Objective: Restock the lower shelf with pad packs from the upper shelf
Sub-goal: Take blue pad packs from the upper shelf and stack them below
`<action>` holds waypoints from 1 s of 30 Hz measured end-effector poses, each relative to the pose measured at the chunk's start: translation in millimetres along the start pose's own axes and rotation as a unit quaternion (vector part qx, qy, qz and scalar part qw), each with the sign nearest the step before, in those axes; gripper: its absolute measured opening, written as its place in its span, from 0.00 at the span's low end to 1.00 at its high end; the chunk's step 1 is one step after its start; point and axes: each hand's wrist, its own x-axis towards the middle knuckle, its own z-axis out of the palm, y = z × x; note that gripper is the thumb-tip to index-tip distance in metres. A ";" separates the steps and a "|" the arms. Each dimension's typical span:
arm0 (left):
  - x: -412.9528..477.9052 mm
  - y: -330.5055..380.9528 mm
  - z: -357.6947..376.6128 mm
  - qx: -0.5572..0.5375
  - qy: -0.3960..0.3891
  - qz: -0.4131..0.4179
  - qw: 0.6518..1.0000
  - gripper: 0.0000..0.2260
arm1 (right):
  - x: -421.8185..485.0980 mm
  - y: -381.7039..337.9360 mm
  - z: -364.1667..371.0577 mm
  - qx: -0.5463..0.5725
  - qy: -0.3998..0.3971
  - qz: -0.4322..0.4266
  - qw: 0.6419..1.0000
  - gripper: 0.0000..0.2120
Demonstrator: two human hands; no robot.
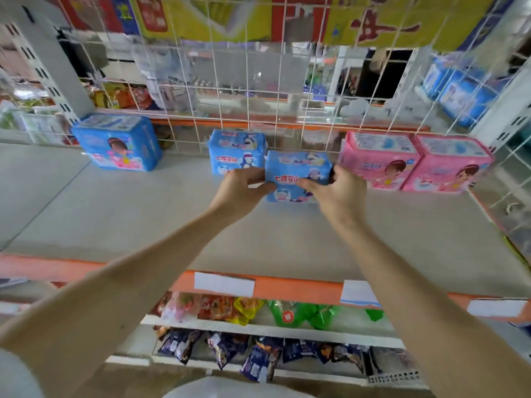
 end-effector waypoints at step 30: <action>67.4 -78.6 -45.8 0.102 0.120 -0.083 0.984 0.15 | 62.8 24.5 48.5 -0.033 0.008 0.015 0.999 0.14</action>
